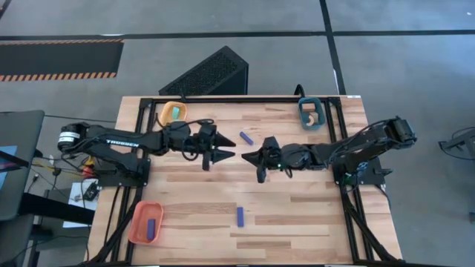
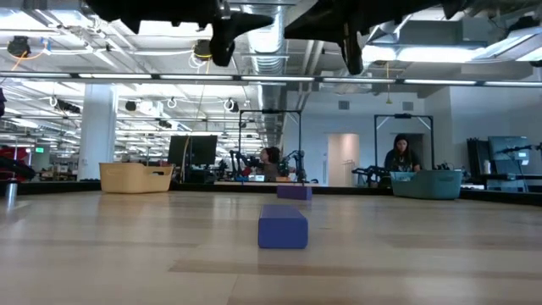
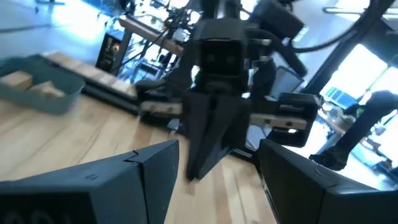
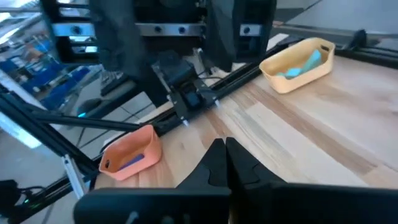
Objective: Sort & place blocks by color
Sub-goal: Put the top blue block into the orange bin
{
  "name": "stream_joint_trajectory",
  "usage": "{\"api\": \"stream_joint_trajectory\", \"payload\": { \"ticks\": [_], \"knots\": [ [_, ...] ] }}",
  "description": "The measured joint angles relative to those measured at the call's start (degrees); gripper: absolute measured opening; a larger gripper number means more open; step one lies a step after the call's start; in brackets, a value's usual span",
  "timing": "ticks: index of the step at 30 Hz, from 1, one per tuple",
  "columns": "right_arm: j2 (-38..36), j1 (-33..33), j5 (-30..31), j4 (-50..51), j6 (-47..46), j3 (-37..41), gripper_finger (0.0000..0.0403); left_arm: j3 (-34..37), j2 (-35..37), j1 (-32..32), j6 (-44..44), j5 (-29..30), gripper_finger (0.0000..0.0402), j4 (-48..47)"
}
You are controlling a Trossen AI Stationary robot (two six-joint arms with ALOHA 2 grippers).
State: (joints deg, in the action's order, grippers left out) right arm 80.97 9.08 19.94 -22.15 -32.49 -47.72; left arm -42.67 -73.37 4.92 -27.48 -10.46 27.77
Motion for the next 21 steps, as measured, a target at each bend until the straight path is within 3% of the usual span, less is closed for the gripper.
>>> {"api": "stream_joint_trajectory", "payload": {
  "ticks": [5,10,13,21],
  "knots": [
    [0.02,-2.47,-6.05,-0.86,2.38,-0.12,0.0001,-3.2,-2.75,-0.54,1.57,1.7,0.0208,-2.25],
    [-0.01,-6.23,-2.57,9.52,0.34,-0.31,0.0008,-4.74,-2.15,-0.54,3.29,5.15,0.0208,-10.12],
    [3.98,-10.47,-0.62,15.72,0.13,-0.37,0.0021,-4.68,-1.51,-0.54,4.32,6.75,0.0208,-13.1],
    [16.74,-22.05,-9.74,23.26,1.63,-5.04,0.0091,-4.68,-0.33,-0.54,4.28,8.31,0.0208,-15.51]
  ]
}}
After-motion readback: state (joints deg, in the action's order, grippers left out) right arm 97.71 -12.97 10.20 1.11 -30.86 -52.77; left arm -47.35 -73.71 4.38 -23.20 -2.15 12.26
